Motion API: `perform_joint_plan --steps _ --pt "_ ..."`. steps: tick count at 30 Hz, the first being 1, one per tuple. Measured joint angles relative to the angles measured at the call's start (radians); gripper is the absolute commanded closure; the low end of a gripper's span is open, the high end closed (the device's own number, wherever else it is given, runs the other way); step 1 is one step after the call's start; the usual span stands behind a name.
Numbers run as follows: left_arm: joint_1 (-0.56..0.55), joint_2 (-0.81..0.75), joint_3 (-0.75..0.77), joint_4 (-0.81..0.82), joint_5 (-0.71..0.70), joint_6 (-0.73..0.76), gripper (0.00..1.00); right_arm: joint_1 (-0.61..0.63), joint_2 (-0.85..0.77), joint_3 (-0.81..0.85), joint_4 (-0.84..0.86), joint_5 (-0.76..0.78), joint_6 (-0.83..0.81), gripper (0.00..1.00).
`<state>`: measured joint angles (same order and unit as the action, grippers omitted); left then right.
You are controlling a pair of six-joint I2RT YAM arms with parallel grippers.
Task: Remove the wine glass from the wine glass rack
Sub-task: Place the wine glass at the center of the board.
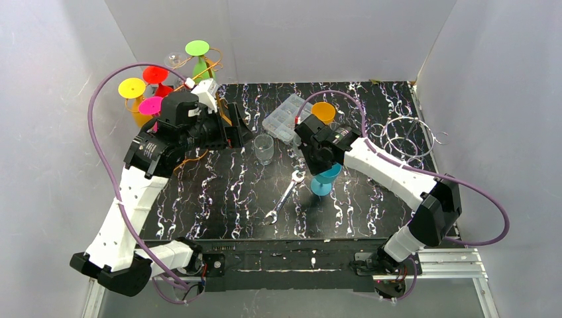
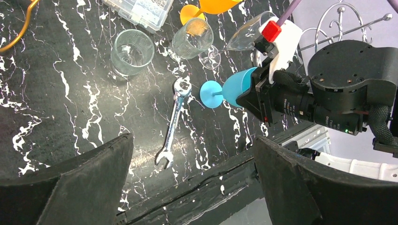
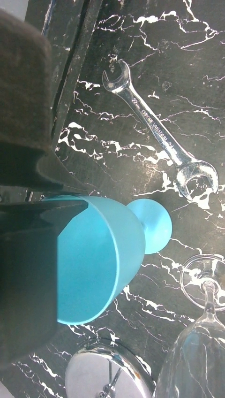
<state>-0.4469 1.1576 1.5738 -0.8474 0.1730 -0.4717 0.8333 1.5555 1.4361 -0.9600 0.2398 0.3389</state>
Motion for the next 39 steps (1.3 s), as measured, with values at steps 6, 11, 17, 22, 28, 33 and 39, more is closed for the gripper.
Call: perform_joint_plan --steps 6,11,17,22,28,33,39 --pt "0.0 0.002 0.007 -0.026 -0.006 0.0 0.02 -0.002 0.0 0.0 -0.002 0.0 -0.003 0.55" --pt "0.0 0.013 0.043 -0.051 -0.026 0.008 0.02 -0.002 0.0 0.011 -0.019 0.001 -0.003 0.45" --pt "0.0 0.018 0.113 -0.099 -0.078 0.021 0.02 -0.002 -0.01 0.071 -0.048 0.018 -0.003 0.19" --pt "0.0 0.018 0.198 -0.166 -0.2 0.034 0.02 -0.002 -0.052 0.131 -0.079 0.028 -0.002 0.02" --pt "0.0 0.034 0.336 -0.298 -0.445 0.055 0.05 -0.003 -0.093 0.21 -0.068 0.016 -0.001 0.02" --pt "0.018 0.07 0.407 -0.397 -0.645 0.057 0.17 -0.009 -0.101 0.212 -0.006 -0.055 0.009 0.02" --pt "0.216 0.101 0.415 -0.433 -0.686 0.048 0.3 -0.009 -0.101 0.212 0.052 -0.147 0.031 0.01"
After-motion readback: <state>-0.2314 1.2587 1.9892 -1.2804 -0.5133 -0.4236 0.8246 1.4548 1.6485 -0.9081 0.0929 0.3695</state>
